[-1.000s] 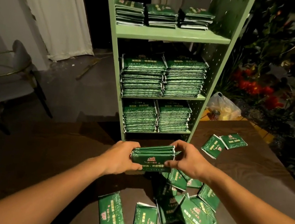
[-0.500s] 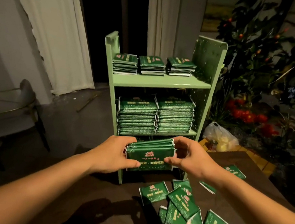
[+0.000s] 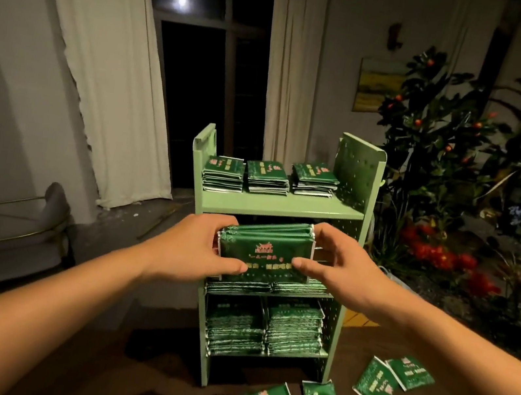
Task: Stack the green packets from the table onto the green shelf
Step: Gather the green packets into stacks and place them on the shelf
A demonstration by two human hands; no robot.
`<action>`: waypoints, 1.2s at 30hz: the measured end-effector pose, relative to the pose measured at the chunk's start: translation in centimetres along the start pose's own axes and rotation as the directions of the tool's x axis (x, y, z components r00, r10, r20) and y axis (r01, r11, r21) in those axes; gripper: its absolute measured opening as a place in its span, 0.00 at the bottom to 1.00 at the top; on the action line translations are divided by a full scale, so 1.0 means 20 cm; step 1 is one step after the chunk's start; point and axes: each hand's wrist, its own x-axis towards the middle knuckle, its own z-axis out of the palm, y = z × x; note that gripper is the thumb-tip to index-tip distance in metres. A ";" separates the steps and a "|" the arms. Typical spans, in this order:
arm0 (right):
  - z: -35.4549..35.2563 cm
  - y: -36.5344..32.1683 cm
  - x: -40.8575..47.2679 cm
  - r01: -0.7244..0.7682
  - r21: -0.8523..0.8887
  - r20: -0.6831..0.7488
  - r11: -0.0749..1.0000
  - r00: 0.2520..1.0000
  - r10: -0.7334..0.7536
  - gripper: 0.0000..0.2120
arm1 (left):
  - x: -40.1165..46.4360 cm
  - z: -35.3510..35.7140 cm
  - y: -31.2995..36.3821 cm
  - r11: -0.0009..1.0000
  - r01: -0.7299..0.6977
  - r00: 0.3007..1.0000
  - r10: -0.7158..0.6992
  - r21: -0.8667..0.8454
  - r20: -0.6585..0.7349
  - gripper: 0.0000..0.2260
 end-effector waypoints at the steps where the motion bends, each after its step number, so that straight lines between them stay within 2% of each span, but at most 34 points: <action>1: -0.01 -0.03 0.02 -0.004 0.025 -0.003 1.000 1.000 0.004 0.11 | 0.01 -0.02 0.01 1.000 0.011 1.000 -0.010 0.011 -0.021 0.23; 3: -0.02 -0.05 0.06 -0.013 0.051 -0.001 0.999 1.000 0.013 0.11 | 0.03 -0.06 0.02 0.999 0.030 0.998 -0.029 0.035 -0.054 0.27; 5: -0.02 -0.07 0.10 -0.038 0.071 -0.007 0.997 0.999 0.038 0.12 | 0.03 -0.06 0.04 0.999 0.026 0.993 -0.022 0.031 -0.118 0.21; 7: -0.02 -0.08 0.15 -0.085 0.093 -0.053 0.992 0.995 0.090 0.11 | 0.03 -0.05 0.05 0.996 0.043 0.957 -0.017 0.084 -0.288 0.22; 9: -0.02 -0.10 0.22 -0.137 0.128 -0.095 0.982 0.984 0.150 0.10 | 0.03 -0.05 0.04 0.981 0.029 0.896 0.060 0.192 -0.440 0.24; 10: -0.02 -0.12 0.25 -0.166 0.179 -0.101 0.970 0.977 0.186 0.10 | 0.02 -0.05 0.04 0.958 0.002 0.875 0.137 0.286 -0.465 0.24; 13: -0.03 -0.17 0.35 -0.241 0.338 -0.082 0.910 0.955 0.284 0.15 | 0.03 -0.03 0.02 0.797 -0.093 0.861 0.365 0.597 -0.353 0.26; 16: 0.01 -0.25 0.41 -0.268 0.418 -0.070 0.868 0.943 0.324 0.15 | 0.08 0.00 -0.01 0.663 -0.102 0.870 0.421 0.741 -0.257 0.28; 18: 0.04 -0.27 0.46 -0.238 0.453 -0.112 0.859 0.941 0.319 0.14 | 0.12 0.01 -0.03 0.615 -0.079 0.864 0.435 0.785 -0.254 0.27; 19: 0.05 -0.27 0.47 -0.224 0.429 -0.146 0.875 0.939 0.312 0.14 | 0.14 0.01 -0.04 0.589 -0.071 0.850 0.458 0.805 -0.260 0.26; 20: 0.06 -0.26 0.48 -0.213 0.316 -0.199 0.925 0.938 0.284 0.15 | 0.16 0.00 -0.04 0.568 -0.064 0.842 0.472 0.820 -0.262 0.25; 21: 0.07 -0.24 0.48 -0.195 0.084 -0.253 0.977 0.944 0.211 0.17 | 0.18 0.00 -0.05 0.551 -0.057 0.834 0.485 0.833 -0.264 0.24; 22: 0.06 -0.22 0.47 -0.164 -0.184 -0.304 0.969 0.947 0.103 0.18 | 0.20 0.00 -0.06 0.537 -0.051 0.830 0.492 0.842 -0.264 0.22; 23: 0.06 -0.20 0.45 -0.120 -0.386 -0.344 0.914 0.939 -0.022 0.18 | 0.22 -0.01 -0.07 0.528 -0.044 0.825 0.498 0.848 -0.267 0.21; 24: 0.06 -0.18 0.42 -0.062 -0.476 -0.362 0.877 0.923 -0.131 0.17 | 0.22 -0.01 -0.07 0.526 -0.040 0.825 0.497 0.850 -0.269 0.21; 26: 0.06 -0.13 0.38 0.073 -0.455 -0.319 0.887 0.917 -0.240 0.17 | 0.25 -0.02 -0.07 0.540 -0.039 0.830 0.486 0.840 -0.274 0.20; 28: 0.08 -0.11 0.37 0.130 -0.406 -0.215 0.904 0.948 -0.233 0.17 | 0.26 -0.04 -0.08 0.569 -0.027 0.842 0.457 0.822 -0.288 0.20; 32: 0.12 -0.11 0.42 0.117 -0.410 -0.144 0.905 0.971 -0.191 0.09 | 0.27 -0.04 -0.08 0.542 0.037 0.823 0.460 0.839 -0.333 0.26; 36: 0.13 -0.10 0.46 0.091 -0.385 -0.150 0.918 0.976 -0.159 0.09 | 0.27 -0.02 -0.07 0.465 0.035 0.832 0.477 0.885 -0.284 0.28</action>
